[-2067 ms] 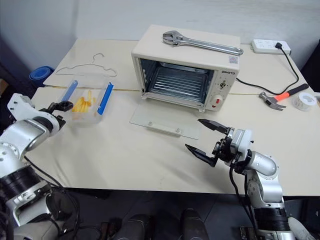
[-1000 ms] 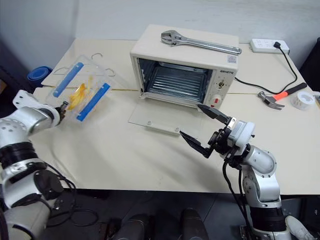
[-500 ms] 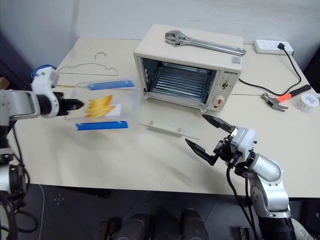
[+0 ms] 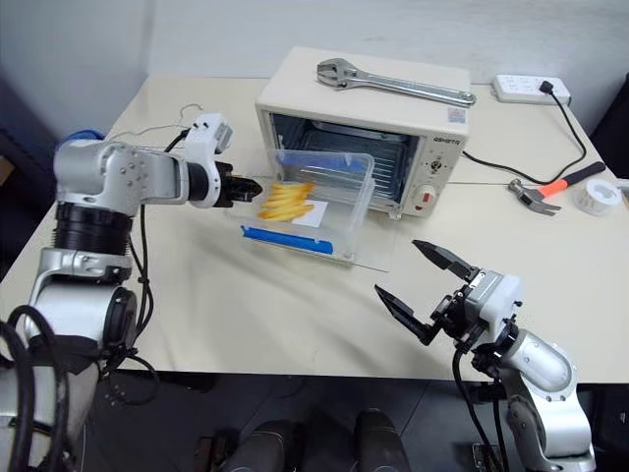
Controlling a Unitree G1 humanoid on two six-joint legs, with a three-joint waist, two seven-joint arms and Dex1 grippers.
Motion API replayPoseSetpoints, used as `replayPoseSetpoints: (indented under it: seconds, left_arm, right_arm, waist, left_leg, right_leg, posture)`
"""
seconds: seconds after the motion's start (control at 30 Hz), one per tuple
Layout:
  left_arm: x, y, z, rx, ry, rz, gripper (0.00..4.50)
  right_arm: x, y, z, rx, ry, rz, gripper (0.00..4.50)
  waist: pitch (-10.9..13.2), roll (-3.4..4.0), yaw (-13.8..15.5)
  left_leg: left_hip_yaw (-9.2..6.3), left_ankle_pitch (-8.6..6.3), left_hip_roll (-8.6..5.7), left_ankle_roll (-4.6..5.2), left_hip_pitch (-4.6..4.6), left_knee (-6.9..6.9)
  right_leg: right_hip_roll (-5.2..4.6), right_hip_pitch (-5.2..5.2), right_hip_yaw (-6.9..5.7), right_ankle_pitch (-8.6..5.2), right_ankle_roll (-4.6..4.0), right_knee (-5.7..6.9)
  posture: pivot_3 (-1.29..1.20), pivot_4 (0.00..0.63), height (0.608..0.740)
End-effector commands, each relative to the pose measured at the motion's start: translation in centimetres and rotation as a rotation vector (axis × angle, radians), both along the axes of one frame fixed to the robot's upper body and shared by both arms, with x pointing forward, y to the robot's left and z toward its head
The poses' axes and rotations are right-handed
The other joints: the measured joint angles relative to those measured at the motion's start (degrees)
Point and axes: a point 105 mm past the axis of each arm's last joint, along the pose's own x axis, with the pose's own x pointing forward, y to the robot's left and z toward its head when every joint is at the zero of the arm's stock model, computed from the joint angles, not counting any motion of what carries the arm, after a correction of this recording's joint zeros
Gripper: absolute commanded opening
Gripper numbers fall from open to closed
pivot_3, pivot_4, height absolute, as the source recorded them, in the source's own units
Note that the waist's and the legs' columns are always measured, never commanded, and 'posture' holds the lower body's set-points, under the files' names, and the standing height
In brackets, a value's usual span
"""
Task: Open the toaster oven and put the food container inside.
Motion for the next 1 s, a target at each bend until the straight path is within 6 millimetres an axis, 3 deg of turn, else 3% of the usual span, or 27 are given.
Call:
replayPoseSetpoints:
  seconds: [0.03,0.23,0.37,0.43,0.57,0.63,0.7,0.8,0.87,0.9,1.0]
  left_arm:
    - [0.8,-0.9,1.5,-0.001,-0.081,-0.011,0.76]
    - [1.1,-2.7,1.7,-0.076,-0.093,-0.040,2.59]
    - [1.2,-2.6,4.3,-0.264,-0.188,-0.045,3.87]
    - [1.2,-1.4,5.5,-0.322,-0.248,-0.041,4.48]
    - [-0.4,1.7,6.3,-0.346,-0.345,-0.150,4.48]
    - [-2.6,4.0,5.0,-0.196,-0.487,-0.343,4.08]
    - [-4.7,4.8,3.2,-0.085,-0.526,-0.527,3.56]
    - [-7.4,4.7,-1.2,0.064,-0.538,-0.777,2.69]
    - [-9.0,3.6,-3.2,0.043,-0.515,-0.879,2.11]
    - [-9.3,3.3,-3.7,0.035,-0.509,-0.899,1.72]
    - [-9.5,1.5,-4.8,-0.013,-0.522,-0.899,0.99]
  right_arm:
    - [-0.7,0.4,1.0,0.021,-0.039,-0.019,4.50]
    - [-0.5,0.4,1.0,0.047,-0.053,-0.051,4.50]
    - [-0.3,0.2,0.8,0.059,-0.052,-0.061,4.50]
    - [-0.3,0.1,0.6,0.065,-0.034,-0.062,4.50]
    - [-0.7,-0.1,-0.1,0.011,0.042,-0.009,4.50]
    - [-0.7,0.0,-1.2,-0.052,0.126,0.028,4.09]
    - [-0.8,0.2,-2.1,-0.102,0.201,0.056,3.57]
    - [-0.1,1.1,-4.3,-0.185,0.289,0.084,2.59]
    - [0.8,1.6,-5.3,-0.221,0.315,0.089,1.95]
    - [1.1,1.8,-5.5,-0.229,0.324,0.091,1.49]
    - [2.8,2.3,-5.4,-0.231,0.300,0.073,0.71]
  waist:
    - [0.00,0.00,0.03]
    - [0.01,-0.01,-0.02]
    - [0.01,-0.02,-0.21]
    - [0.01,-0.02,-0.27]
    - [0.00,0.00,-0.56]
    - [-0.02,0.05,-0.98]
    - [-0.02,0.08,-1.03]
    - [-0.01,0.09,-0.08]
    - [-0.02,0.07,0.57]
    - [-0.01,0.06,1.05]
    - [-0.01,0.05,1.46]
  left_leg:
    - [0.00,0.00,0.00,0.00,0.00,0.00]
    - [0.00,0.00,0.01,0.00,0.00,0.00]
    - [0.00,0.00,0.02,0.00,0.00,0.00]
    - [0.01,0.00,0.03,0.00,0.00,-0.01]
    - [0.05,0.00,0.03,-0.01,0.04,-0.04]
    - [0.02,0.00,0.02,-0.01,0.08,-0.08]
    - [0.01,-0.01,0.02,-0.03,0.17,-0.15]
    - [-0.10,-0.01,0.06,-0.04,0.14,-0.05]
    - [-0.23,-0.03,0.04,0.00,0.16,0.06]
    - [-0.24,-0.02,-0.01,0.03,0.11,0.08]
    - [-0.38,-0.07,-0.06,0.13,-0.02,0.26]
  right_leg:
    - [0.00,0.00,0.00,0.00,0.00,0.00]
    - [0.01,-0.01,0.00,0.00,0.00,0.01]
    - [0.02,-0.02,-0.01,0.00,0.00,0.01]
    - [0.02,-0.05,-0.02,0.00,0.00,0.03]
    - [0.04,-0.08,-0.03,0.00,0.00,0.06]
    - [0.07,-0.10,-0.04,0.00,0.00,0.06]
    - [0.07,-0.09,-0.03,0.00,0.00,0.03]
    - [0.03,0.06,-0.02,0.00,-0.04,-0.41]
    - [-0.01,0.25,-0.09,0.03,-0.09,-0.55]
    - [-0.07,0.25,-0.10,0.04,-0.09,-0.56]
    - [-0.08,0.24,-0.16,0.04,-0.08,-0.54]
  posture:
    - [0.00,0.150,0.740]
    - [0.00,0.150,0.740]
    - [0.00,0.150,0.740]
    - [0.00,0.150,0.740]
    - [0.00,0.150,0.740]
    - [0.00,0.150,0.740]
    - [0.00,0.150,0.740]
    - [0.00,0.150,0.740]
    - [0.00,0.150,0.740]
    - [0.00,0.150,0.740]
    - [0.00,0.150,0.740]
